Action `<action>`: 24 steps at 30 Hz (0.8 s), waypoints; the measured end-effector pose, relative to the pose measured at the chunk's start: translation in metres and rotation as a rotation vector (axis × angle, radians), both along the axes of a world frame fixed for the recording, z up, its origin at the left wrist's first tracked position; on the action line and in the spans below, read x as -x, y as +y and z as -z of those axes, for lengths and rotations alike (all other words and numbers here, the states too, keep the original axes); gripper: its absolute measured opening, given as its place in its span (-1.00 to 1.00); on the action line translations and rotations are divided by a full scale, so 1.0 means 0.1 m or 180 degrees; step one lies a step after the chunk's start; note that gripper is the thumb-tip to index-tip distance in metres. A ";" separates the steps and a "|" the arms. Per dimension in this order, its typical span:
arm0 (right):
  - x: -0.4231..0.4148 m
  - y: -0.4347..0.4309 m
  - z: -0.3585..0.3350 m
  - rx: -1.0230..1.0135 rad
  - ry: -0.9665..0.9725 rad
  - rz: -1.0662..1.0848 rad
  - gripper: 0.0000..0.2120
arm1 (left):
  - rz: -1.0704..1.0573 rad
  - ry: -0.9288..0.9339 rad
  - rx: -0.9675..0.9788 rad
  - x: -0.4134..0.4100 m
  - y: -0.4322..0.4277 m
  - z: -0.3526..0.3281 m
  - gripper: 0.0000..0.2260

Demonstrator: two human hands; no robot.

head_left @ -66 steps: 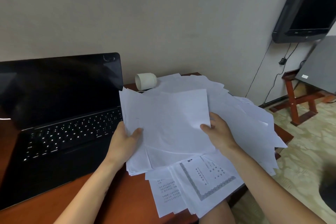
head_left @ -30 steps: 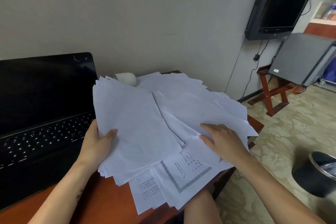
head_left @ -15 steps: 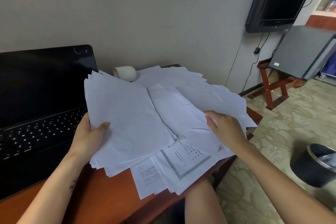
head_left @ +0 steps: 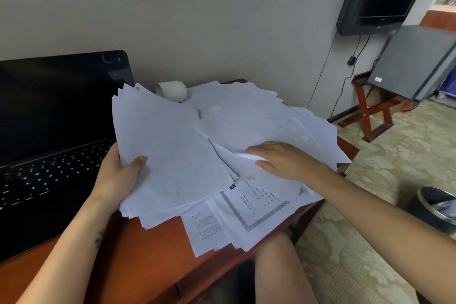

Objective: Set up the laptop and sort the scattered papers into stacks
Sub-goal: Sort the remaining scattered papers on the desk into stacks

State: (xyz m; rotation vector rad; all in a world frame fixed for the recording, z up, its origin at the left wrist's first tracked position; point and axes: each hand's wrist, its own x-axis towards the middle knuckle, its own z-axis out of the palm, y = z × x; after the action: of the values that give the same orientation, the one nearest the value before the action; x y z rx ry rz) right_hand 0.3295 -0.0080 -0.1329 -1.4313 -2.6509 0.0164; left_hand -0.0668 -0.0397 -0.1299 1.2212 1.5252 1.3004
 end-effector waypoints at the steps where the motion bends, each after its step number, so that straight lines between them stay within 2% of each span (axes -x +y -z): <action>1: 0.00 0.01 0.01 -0.0151 -0.0133 -0.0119 -0.56 | -0.0001 -0.0009 0.0002 0.00 0.00 0.00 -0.65; 3: -0.01 0.00 -0.01 -0.0224 -0.0210 -0.0192 -0.53 | 0.0011 0.0001 -0.0010 0.00 0.00 0.00 -0.66; 8: -0.07 -0.02 -0.13 0.0155 -0.0541 0.0037 -0.32 | 0.0014 0.0077 -0.0004 0.03 0.01 0.00 -0.65; 13: -0.02 0.09 -0.12 -0.0386 -0.1104 -0.0466 -0.49 | 0.0011 0.0118 -0.0002 0.03 0.01 0.01 -0.67; 17: 0.00 0.16 -0.08 -0.0737 -0.1320 -0.0696 -0.55 | -0.0004 0.0111 0.0024 0.03 0.02 0.02 -0.67; 21: -0.12 0.19 0.00 -0.0978 -0.1386 -0.0988 -0.54 | -0.0002 0.0082 0.0004 0.01 0.02 0.02 -0.68; 24: -0.16 0.20 -0.01 -0.0781 -0.1311 -0.0931 -0.44 | 0.0002 0.0076 0.0016 0.02 0.01 0.02 -0.69</action>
State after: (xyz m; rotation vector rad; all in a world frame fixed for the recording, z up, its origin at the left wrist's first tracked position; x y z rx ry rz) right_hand 0.3460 0.0125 -0.1314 -1.0523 -3.0251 -0.6148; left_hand -0.0683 -0.0386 -0.1319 1.2381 1.5439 1.2850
